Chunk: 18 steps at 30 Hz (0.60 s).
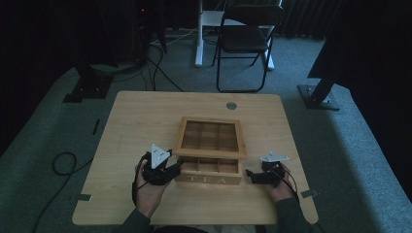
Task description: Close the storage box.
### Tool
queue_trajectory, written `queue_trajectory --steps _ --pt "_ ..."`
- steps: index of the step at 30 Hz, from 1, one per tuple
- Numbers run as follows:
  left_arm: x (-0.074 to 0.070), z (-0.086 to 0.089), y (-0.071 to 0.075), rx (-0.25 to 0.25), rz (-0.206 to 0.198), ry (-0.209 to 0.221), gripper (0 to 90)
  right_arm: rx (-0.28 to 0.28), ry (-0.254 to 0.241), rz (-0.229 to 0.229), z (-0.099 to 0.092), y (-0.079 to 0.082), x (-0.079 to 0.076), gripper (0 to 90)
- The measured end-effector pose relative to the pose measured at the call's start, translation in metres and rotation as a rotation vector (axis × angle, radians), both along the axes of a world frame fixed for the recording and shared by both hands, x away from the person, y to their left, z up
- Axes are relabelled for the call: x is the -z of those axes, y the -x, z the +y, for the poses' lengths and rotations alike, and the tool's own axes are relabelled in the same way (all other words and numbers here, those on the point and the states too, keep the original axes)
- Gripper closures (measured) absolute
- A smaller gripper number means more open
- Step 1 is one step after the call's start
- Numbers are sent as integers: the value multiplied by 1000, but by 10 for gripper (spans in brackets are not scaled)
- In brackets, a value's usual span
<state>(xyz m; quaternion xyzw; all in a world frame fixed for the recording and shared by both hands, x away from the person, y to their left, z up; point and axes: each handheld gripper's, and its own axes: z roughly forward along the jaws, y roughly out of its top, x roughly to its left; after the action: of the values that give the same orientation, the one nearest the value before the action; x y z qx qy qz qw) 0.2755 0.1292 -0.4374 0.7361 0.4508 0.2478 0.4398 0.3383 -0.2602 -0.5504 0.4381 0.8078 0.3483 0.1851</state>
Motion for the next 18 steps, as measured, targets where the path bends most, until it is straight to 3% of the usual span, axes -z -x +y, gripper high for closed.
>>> queue_trajectory --steps 18 --pt "17 1 6 10 40 -15 509 -2 2 -1 0 0 0 130"
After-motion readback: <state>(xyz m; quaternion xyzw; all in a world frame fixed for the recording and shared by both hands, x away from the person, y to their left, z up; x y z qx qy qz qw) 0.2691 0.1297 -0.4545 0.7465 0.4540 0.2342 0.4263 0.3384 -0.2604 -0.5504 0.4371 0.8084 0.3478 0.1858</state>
